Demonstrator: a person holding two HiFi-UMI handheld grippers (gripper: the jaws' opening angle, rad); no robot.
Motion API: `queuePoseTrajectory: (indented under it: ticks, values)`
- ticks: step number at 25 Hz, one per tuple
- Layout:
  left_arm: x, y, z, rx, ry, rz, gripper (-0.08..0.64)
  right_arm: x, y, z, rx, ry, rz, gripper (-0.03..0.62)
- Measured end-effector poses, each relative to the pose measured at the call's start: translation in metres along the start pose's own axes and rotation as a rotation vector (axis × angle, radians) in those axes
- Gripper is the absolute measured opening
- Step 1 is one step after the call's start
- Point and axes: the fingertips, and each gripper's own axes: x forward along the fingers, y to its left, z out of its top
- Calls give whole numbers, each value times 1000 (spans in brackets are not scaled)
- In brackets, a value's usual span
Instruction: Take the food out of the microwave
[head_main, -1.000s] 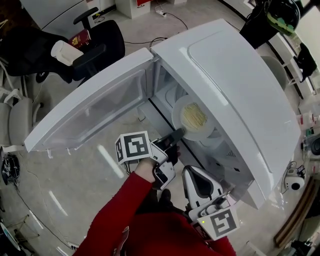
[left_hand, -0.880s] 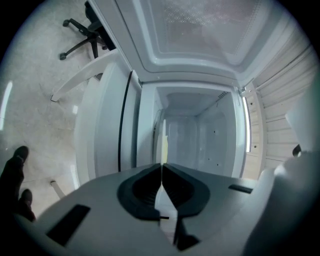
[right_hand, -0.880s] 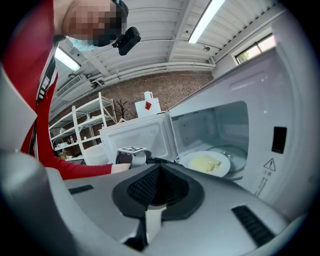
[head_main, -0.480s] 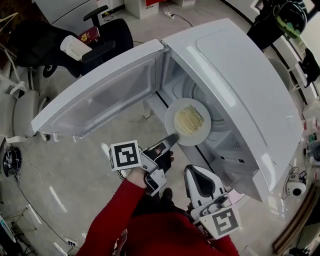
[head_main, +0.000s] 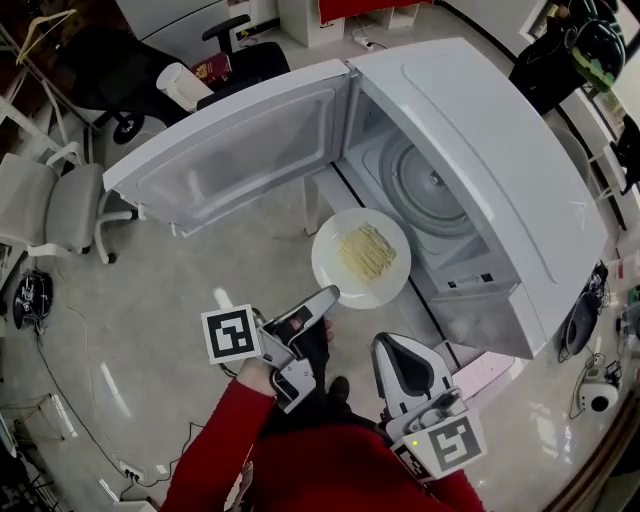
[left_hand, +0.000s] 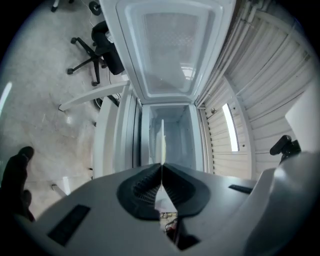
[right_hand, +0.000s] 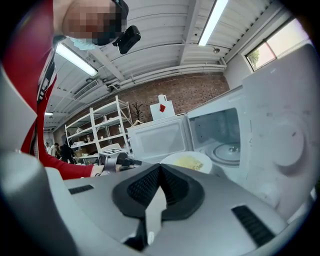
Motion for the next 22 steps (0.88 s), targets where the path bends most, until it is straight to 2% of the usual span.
queuePoseTrajectory:
  ticks: [4, 13, 22]
  values:
    - [-34, -4, -29, 18, -53, 2, 20, -29, 15, -11, -23, -8, 33, 11]
    - [-107, -9, -109, 4, -150, 17, 20, -95, 46, -34, -69, -17, 99, 9]
    - [-161, -19, -158, -3, -214, 16, 20, -131, 65, -41, -67, -35, 136, 9]
